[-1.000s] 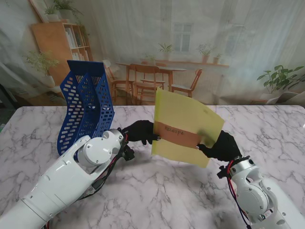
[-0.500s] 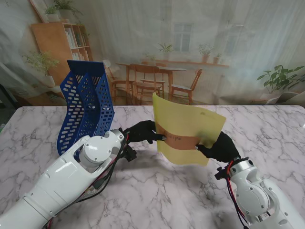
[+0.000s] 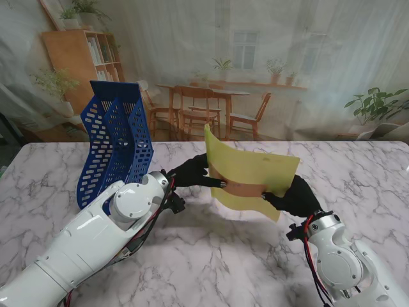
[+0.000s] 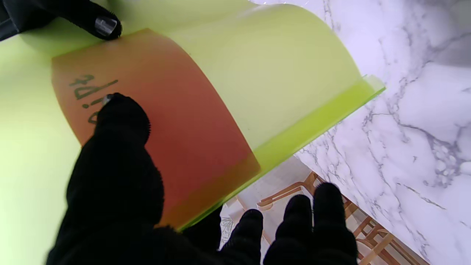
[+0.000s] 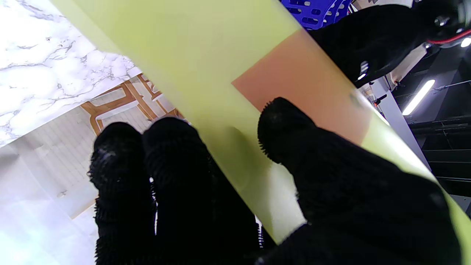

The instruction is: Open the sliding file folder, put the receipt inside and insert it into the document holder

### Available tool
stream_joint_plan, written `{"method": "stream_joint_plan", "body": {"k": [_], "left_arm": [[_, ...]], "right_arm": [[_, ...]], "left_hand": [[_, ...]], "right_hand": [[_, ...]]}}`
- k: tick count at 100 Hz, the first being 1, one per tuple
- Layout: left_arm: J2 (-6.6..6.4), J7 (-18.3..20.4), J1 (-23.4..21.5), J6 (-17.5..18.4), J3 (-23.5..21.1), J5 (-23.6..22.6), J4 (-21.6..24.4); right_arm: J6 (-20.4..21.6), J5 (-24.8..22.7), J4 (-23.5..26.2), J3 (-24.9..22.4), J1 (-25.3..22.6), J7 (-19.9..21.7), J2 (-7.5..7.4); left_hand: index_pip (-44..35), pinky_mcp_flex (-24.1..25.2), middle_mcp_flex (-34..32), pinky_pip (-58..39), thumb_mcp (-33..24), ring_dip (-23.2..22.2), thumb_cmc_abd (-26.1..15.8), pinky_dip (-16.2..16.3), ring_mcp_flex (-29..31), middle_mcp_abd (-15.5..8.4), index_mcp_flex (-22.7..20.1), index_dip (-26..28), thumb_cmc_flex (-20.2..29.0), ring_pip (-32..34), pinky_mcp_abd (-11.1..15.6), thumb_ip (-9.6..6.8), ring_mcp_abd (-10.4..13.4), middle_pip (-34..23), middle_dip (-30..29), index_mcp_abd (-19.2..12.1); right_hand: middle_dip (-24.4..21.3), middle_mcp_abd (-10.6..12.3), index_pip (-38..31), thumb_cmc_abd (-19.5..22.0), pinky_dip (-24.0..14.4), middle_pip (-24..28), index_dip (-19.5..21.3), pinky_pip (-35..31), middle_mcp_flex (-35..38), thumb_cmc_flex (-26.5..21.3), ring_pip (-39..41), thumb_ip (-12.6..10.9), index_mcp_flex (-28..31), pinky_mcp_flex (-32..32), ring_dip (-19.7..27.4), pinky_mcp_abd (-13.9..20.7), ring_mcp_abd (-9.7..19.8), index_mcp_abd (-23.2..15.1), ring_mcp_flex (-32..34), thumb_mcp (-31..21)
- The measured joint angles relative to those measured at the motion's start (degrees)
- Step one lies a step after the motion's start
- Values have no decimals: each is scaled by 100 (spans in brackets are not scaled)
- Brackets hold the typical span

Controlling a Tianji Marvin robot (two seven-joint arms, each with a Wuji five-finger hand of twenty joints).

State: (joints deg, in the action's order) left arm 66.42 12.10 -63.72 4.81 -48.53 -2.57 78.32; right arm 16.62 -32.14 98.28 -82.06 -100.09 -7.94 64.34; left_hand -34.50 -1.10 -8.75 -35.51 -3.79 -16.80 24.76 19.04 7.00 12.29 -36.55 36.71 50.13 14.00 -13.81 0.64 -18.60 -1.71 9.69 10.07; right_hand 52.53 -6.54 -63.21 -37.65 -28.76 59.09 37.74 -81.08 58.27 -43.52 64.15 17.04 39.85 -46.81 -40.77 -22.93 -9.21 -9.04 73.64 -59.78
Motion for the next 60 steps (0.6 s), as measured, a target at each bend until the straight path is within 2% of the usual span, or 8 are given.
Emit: {"method": "stream_joint_plan", "body": {"k": [9,20,24,28,35,42,50,60], "left_arm": [[21,-85,-24,0,-15,28,1],[38,-187,-35,23,-11,-21,0],[40,-219,-33,56,-1,-73,-7],[42,-233,-24,94,13,-118,-27],[45,-226,-17,116,19,-96,-46],[47,-154,-16,111,19,86,-45],[47,13,-16,78,13,397,-39],[46,90,-21,-26,7,468,-6]], "right_arm": [[-3,9,11,-1,0,-3,2],[-19,56,29,-1,0,8,3],[-27,79,37,-1,0,23,3],[-34,98,44,-1,0,41,3],[-47,112,50,-1,0,61,3],[-69,143,62,7,2,85,3],[-99,164,67,23,11,90,3],[-135,167,46,56,38,-35,14]], "left_hand": [[-212,203,-1,744,-1,318,1,-416,-216,-52,-92,-149,-18,-404,-177,1,-8,-53,1,-1],[-191,361,-1,1895,-1,593,2,-987,-308,-130,-153,-370,-92,-936,-117,1,218,-62,-84,-7],[163,365,-1,2310,-1,616,2,-1137,-353,-130,-132,-544,-136,-1005,-14,1,292,-70,-131,-65],[630,341,-1,2506,-1,616,2,-1140,-353,-132,121,-806,-154,-1005,-7,1,306,-144,-133,-201],[1684,64,-3,2621,-1,523,-76,-1123,-296,-131,951,-1311,-66,-874,-7,1,324,-181,-135,-285],[2510,-452,-182,2423,-103,451,-103,-875,195,-48,1586,-1813,-56,-438,-5,1,324,-332,-137,-306],[2973,-890,-754,1085,-109,310,-59,-339,1146,41,1975,-2321,72,48,66,1,324,-476,-132,-365],[3001,-1099,-1638,-821,-94,-492,-23,370,2216,25,1905,-2498,237,612,-40,14,208,-1177,433,-627]], "right_hand": [[0,0,0,0,0,0,0,0,0,0,0,0,0,12,0,-1,0,0,0,0],[0,0,0,0,0,0,0,0,0,0,0,-1,0,32,0,-1,0,0,0,0],[0,0,0,0,0,0,0,0,0,-1,0,-13,0,33,0,-1,-1,0,0,-1],[0,0,0,0,0,0,0,0,0,-2,0,-19,0,33,0,-2,-1,0,0,-2],[0,0,0,0,0,0,0,0,0,-3,-1,-20,0,34,0,-2,-1,0,0,-3],[0,-1,0,0,0,0,0,0,0,-3,-7,-20,0,36,4,-2,-2,0,0,-3],[0,-1,0,0,0,0,30,0,0,-3,-44,-20,0,37,23,-3,-3,0,0,-3],[0,-2,0,0,0,0,47,0,0,-3,-44,-24,2,38,19,-5,-3,0,0,-11]]}}
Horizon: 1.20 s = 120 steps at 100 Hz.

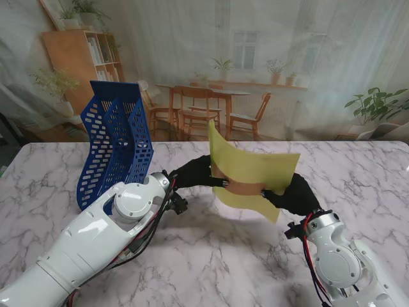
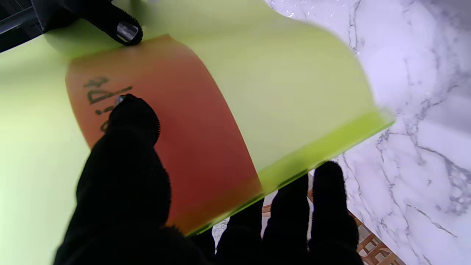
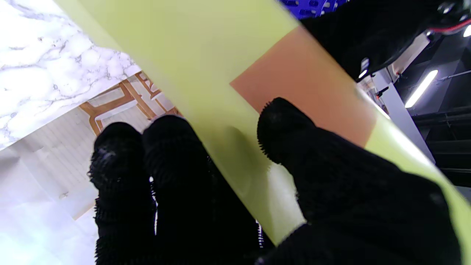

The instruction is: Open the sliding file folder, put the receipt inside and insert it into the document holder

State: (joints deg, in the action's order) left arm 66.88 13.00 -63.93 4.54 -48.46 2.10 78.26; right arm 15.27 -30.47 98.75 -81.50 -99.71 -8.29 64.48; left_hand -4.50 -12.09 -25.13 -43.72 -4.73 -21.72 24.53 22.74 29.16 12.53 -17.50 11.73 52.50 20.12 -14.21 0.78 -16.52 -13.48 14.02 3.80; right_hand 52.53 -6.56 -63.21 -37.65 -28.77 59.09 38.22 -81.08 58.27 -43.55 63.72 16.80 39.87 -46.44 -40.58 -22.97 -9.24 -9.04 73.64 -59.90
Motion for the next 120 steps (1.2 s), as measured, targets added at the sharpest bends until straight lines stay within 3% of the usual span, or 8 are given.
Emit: {"method": "stream_joint_plan", "body": {"k": [12,28,39,57,87,102,109,120], "left_arm": [[-1,1,-38,-130,-27,-7,71],[8,-97,-76,-132,-26,-38,77],[49,-273,-111,-129,-26,-4,69],[119,-296,-160,-405,-54,451,83],[127,-316,-274,-395,-134,513,179],[126,-339,-407,-318,-220,499,309],[114,-281,-428,-231,-219,511,320],[85,-36,-429,-197,-210,625,328]], "right_arm": [[-4,-13,-102,16,54,-278,46],[-13,29,-166,-1,93,-317,84],[-65,41,-172,5,116,-324,89],[-243,135,-195,102,193,-303,82],[-319,160,-305,177,289,-517,122],[-370,226,-319,184,293,-612,162],[-414,340,-318,191,293,-595,171],[-460,347,-317,218,302,-572,173]], "left_hand": [[-2255,-144,23,-838,174,-814,24,305,102,21,-2003,1551,227,403,-54,4,-77,-265,620,215],[-4058,215,441,302,192,104,35,-122,-710,2,-2907,1985,174,-458,-188,4,-221,406,86,824],[-3492,58,-4,600,180,555,84,-301,-981,139,-2852,1488,308,-508,-164,4,-155,411,-204,721],[-1324,-669,-1320,283,180,621,-228,-297,345,58,-1983,835,878,-64,-182,5,117,192,-212,372],[-2867,-1808,-3166,-1045,348,319,-370,-220,2109,-81,-2911,991,1295,966,-668,220,150,-355,199,551],[-3004,-1516,-3204,-1328,239,314,-383,-147,1839,-149,-2976,1065,1368,1040,-562,162,134,-382,253,490],[-2906,-927,-2747,-1062,160,349,-385,-145,1291,-215,-2959,1065,1229,635,-104,15,184,-285,119,358],[-2842,-250,-1663,-349,71,474,-362,-153,300,-206,-2975,1133,1002,170,32,-64,174,14,-58,431]], "right_hand": [[0,-6,0,0,0,0,0,0,-10,-55,34,-11,0,18,-2,-4,0,0,0,-3],[0,-6,0,0,0,0,0,0,-12,-55,34,-11,0,36,40,-7,0,0,0,-3],[0,-6,0,0,0,0,0,0,-12,-55,34,-11,0,74,68,-27,0,0,0,-3],[0,-10,0,50,0,0,13,0,-23,-57,33,-37,-37,82,126,-61,-1,0,0,-28],[-101,-8,0,171,0,0,65,133,-237,-60,-401,-77,-227,285,268,-141,-148,49,-116,-52],[-156,-8,0,173,0,0,65,164,-239,-60,-574,-77,-231,290,286,-143,-156,53,-128,4],[-159,-8,0,239,0,0,65,164,-240,-60,-618,-77,-231,290,288,-144,-157,53,-128,12],[-162,-8,22,243,0,0,15,164,-240,-60,-621,-77,-231,291,291,-146,-160,53,-128,70]]}}
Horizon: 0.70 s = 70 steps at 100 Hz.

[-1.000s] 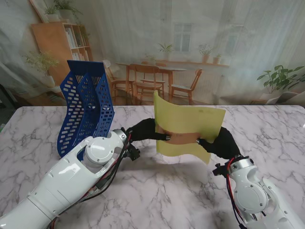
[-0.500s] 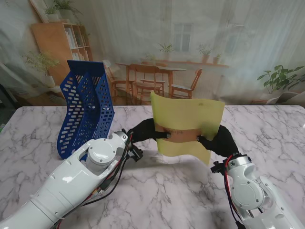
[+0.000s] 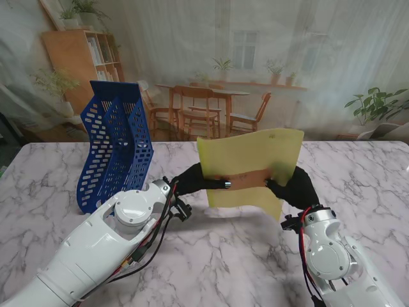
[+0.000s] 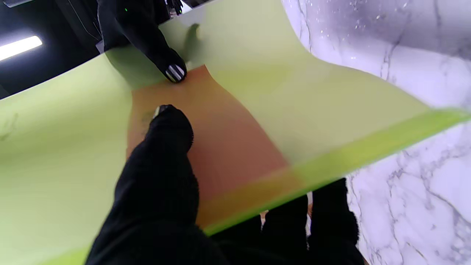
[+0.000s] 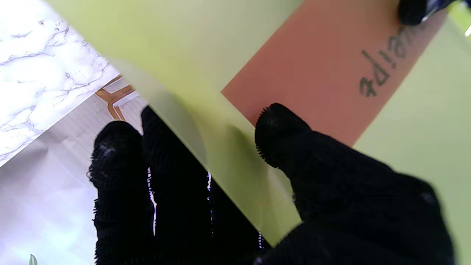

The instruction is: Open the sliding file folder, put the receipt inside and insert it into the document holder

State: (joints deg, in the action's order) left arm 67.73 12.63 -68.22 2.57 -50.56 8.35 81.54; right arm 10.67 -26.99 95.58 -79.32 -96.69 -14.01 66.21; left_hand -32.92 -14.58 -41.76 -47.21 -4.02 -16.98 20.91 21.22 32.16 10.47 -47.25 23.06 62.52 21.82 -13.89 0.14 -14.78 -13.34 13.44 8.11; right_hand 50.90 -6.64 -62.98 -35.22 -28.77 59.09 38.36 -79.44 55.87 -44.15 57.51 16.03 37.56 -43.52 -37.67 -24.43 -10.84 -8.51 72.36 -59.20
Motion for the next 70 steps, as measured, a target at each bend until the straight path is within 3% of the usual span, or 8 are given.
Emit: {"method": "stream_joint_plan", "body": {"k": [12,18,27,38,45,55,63,70], "left_arm": [[-3,-29,4,17,58,45,-1],[7,-88,3,10,75,89,-3],[40,-205,-6,-56,90,152,-1],[90,-320,-30,-168,99,222,20],[117,-371,-45,-221,99,272,39],[147,-491,-68,-262,99,311,67],[176,-645,-113,-347,78,333,133],[200,-779,-138,-356,73,273,163]], "right_arm": [[-44,-7,0,40,19,22,3],[-60,-6,-1,45,25,27,5],[-63,0,-5,48,31,29,7],[-63,17,-9,51,36,30,9],[-63,40,-9,53,36,42,9],[-63,69,-13,61,42,80,8],[-63,103,-13,74,46,115,5],[-55,144,-13,73,45,170,4]], "left_hand": [[-66,136,1268,192,0,4,-109,-1,-300,226,1,234,-228,-102,83,-1,-19,200,-62,219],[-21,5,1616,200,0,4,-111,-1,-410,381,262,351,-158,-111,151,-1,-22,218,-69,240],[697,-353,1447,95,-150,5,-362,11,-131,432,1054,343,132,-123,168,-1,-22,259,-132,-49],[1883,-541,1055,23,-183,25,-656,13,41,205,1856,-448,153,-117,146,-1,-11,232,-135,-209],[1930,-650,690,-25,-205,25,-850,13,270,132,1774,-576,281,-98,134,-1,2,245,-151,-316],[985,-1173,-341,-401,-298,-18,-902,73,1037,141,692,-230,682,248,9,-1,50,-34,-140,-142],[722,-1546,-794,-633,-433,-60,-869,76,1444,298,557,-125,682,464,-71,64,-32,-210,-36,48],[478,-1732,-976,-756,-491,-79,-826,77,1657,364,557,15,682,575,-129,73,-106,-318,25,123]], "right_hand": [[-5,0,9,2,0,0,-16,0,0,0,0,0,0,1,0,-1,-28,0,0,6],[-7,0,9,2,0,0,-16,0,0,0,0,0,0,1,1,-3,-28,0,0,7],[-11,0,23,2,0,0,-16,0,-61,0,-3,0,0,3,9,-5,-29,0,0,8],[-59,0,35,52,0,0,-16,0,-61,0,-5,0,-57,4,7,-52,-29,0,0,16],[-60,0,35,52,0,0,-16,0,-61,0,-5,0,-58,4,7,-52,-29,16,0,16],[-63,0,35,52,0,0,-16,1,-61,0,-5,0,-62,32,6,-53,-29,76,0,16],[-92,-15,35,160,6,1,-38,67,-239,0,-147,0,-205,148,17,-60,-55,94,-189,92],[-282,-142,46,282,39,-90,-321,174,-528,-2,-304,0,-273,320,77,-132,-112,146,-508,182]]}}
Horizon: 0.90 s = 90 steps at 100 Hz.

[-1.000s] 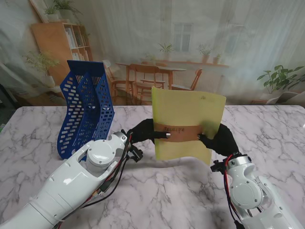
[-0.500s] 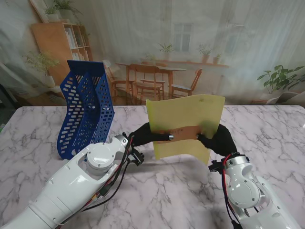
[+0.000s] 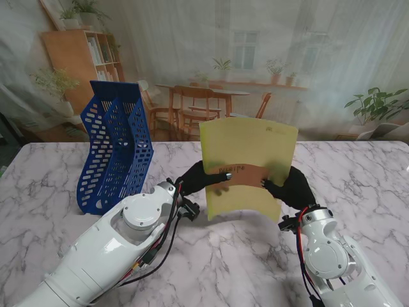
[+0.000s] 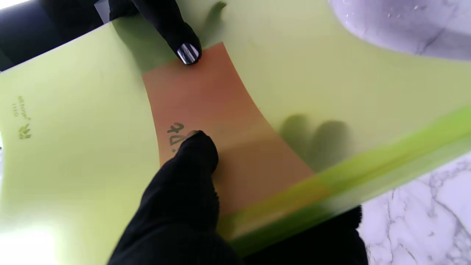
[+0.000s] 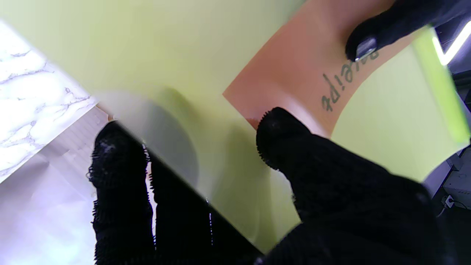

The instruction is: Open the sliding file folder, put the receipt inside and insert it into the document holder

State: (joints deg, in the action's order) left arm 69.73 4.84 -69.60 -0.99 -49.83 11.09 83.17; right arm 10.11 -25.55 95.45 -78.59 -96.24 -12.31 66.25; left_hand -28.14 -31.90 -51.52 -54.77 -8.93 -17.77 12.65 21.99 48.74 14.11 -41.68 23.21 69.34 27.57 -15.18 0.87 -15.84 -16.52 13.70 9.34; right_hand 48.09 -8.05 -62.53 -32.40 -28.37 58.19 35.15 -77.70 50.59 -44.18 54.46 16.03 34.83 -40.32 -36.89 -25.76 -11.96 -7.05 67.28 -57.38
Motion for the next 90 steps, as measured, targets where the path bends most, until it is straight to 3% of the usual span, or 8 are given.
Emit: {"method": "stream_joint_plan", "body": {"k": [10,25,29,37,42,54,70,90], "left_arm": [[35,-129,-33,19,-38,-243,17],[39,-115,-109,55,-175,-343,104],[32,-114,-126,83,-206,-405,124],[18,-130,-159,140,-269,-507,160],[11,-160,-182,188,-313,-533,180],[0,-252,-263,320,-452,-605,260],[-27,-332,-387,466,-704,-736,408],[-101,-406,-560,664,-1091,-1066,757]], "right_arm": [[14,119,33,-46,-29,193,-2],[42,255,141,-143,-140,352,-9],[74,287,154,-165,-164,358,-10],[130,326,159,-197,-193,354,-10],[162,316,158,-210,-202,330,-10],[282,328,157,-276,-233,270,-2],[618,32,71,-338,-253,-233,32],[814,272,12,-456,-284,-362,105]], "left_hand": [[-242,-91,-19,-74,-6,-25,14,0,150,74,-64,140,0,115,-5,83,-8,-75,66,21],[-427,-218,-157,-203,-12,-58,81,0,261,109,-132,244,0,249,-8,87,-24,-229,78,89],[-449,-255,-158,-214,-12,-58,82,0,292,141,-134,245,0,257,-8,87,-24,-228,78,111],[-466,-303,-161,-222,-19,-58,88,-1,349,193,-142,245,0,257,-9,87,-28,-227,79,170],[-469,-317,-231,-223,-21,-58,151,-2,363,202,-213,245,0,257,-11,87,-33,-239,79,176],[-470,-364,-231,-282,-24,-58,153,-6,427,203,-225,245,0,257,-14,87,-35,-230,81,223],[-470,-372,-232,-291,-77,-58,210,-17,430,209,-237,203,0,258,-14,87,-36,-223,81,251],[-431,-418,-235,-366,-78,-58,216,-78,439,211,-282,132,0,258,-15,88,-36,-222,81,357]], "right_hand": [[-549,-155,44,356,58,-488,-592,279,-638,-134,-529,0,-365,553,212,-155,-29,136,-744,297],[-1397,-210,550,1004,86,-925,-1224,768,-1758,-177,-1429,-290,-965,1740,635,-287,-82,141,-2161,1397],[-1638,-209,769,995,87,-1095,-1233,923,-1937,6,-1666,-298,-1010,2011,765,-287,-83,141,-2466,1504],[-2123,-209,1682,987,93,-1489,-1011,1341,-2267,630,-2240,-659,-1006,2461,1109,-290,-83,304,-2948,1400],[-2363,-209,2133,932,163,-1742,-924,1694,-2434,908,-2616,-759,-1102,2696,1342,-292,-89,356,-3206,1322],[-2901,-207,2651,832,469,-2285,-986,2579,-3016,1452,-3738,-765,-1642,3302,1934,-254,-165,478,-3986,1330],[-3310,-219,3248,832,675,-3013,-1386,3536,-3679,1909,-4790,-768,-2341,3785,2581,236,-237,723,-4811,1450],[-3550,-271,3263,1033,649,-3476,-1742,4255,-3898,2197,-5047,-769,-2743,3838,2756,377,-237,728,-5017,1827]]}}
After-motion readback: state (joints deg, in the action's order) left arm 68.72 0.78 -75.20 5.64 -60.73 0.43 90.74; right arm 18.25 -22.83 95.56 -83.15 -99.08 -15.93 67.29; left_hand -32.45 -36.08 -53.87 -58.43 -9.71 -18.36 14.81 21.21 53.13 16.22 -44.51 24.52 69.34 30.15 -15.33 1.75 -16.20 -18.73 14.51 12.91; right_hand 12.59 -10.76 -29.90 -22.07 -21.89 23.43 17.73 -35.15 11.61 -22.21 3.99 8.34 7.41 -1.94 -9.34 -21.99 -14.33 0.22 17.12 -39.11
